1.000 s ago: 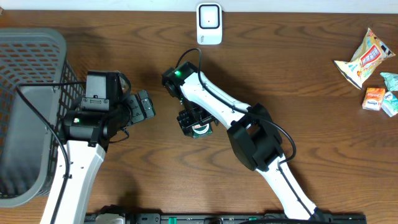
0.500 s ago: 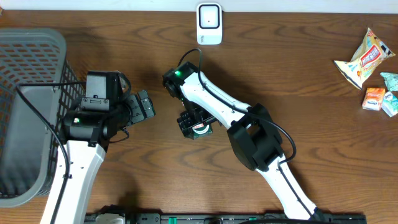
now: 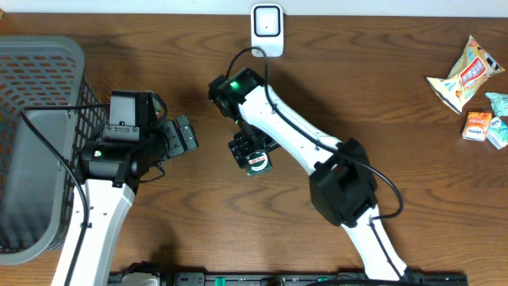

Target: Scan the item barcode

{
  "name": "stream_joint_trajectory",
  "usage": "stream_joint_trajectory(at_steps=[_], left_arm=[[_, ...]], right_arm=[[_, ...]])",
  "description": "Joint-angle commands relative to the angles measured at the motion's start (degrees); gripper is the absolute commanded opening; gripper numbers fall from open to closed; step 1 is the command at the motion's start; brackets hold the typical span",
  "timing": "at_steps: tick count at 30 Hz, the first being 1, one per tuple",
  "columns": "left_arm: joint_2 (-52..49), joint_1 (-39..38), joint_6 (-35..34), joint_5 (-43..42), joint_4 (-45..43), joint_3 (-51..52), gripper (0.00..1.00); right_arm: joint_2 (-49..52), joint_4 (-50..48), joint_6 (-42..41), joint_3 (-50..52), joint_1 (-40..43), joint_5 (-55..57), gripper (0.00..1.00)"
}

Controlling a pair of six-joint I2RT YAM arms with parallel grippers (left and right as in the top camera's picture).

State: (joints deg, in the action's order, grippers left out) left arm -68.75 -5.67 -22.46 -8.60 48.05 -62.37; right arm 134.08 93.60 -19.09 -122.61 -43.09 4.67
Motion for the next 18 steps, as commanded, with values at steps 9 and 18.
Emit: stream_joint_trajectory(at_steps=[9,18], left_arm=[[-0.11,0.35,0.15,0.74,0.13,-0.50,0.98],[-0.11,0.35,0.15,0.72,0.13,-0.50,0.98]], right_arm=[[-2.75,3.76,2.12,0.17,1.07,-0.72,0.97],[-12.20,3.69,3.96,6.78,4.22,0.00,0.98]])
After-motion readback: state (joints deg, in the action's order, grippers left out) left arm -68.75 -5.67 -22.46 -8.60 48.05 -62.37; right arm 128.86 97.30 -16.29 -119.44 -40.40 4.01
